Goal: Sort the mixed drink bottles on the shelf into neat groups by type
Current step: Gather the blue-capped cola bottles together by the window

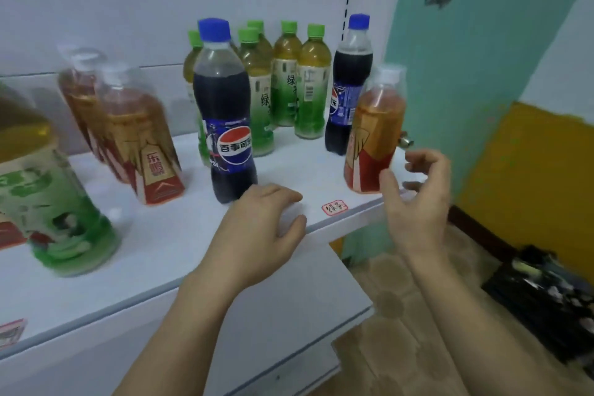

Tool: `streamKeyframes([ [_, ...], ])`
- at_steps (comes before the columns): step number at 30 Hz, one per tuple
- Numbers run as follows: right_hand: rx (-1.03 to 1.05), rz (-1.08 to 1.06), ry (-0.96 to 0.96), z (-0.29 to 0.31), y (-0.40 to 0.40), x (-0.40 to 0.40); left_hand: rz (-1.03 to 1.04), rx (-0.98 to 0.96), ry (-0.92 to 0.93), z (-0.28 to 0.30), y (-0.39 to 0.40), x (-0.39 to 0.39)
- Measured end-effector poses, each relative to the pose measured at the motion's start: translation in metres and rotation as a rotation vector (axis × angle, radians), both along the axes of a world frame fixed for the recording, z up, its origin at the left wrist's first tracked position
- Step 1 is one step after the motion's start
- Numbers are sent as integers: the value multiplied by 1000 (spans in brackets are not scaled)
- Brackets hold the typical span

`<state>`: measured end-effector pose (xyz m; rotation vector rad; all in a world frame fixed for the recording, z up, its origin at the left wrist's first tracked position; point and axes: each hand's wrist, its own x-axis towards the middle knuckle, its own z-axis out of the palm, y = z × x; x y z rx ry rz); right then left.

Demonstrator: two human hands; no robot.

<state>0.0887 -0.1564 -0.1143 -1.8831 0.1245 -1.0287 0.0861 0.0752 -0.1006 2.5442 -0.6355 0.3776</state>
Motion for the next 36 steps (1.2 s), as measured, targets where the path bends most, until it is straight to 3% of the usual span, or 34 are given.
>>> streamKeyframes([
  [5, 26, 460, 163, 1, -44, 37, 215, 67, -85, -9, -32, 4],
  [8, -92, 556, 159, 0, -63, 54, 288, 56, -95, -10, -34, 2],
  [19, -90, 664, 229, 9, -50, 77, 497, -79, -108, -8, -44, -1],
  [25, -101, 738, 201, 12, -16, 89, 519, -64, -103, -8, -44, 0],
  [36, -143, 669, 150, -2, 7, 86, 497, -49, -88, -12, -39, 2],
])
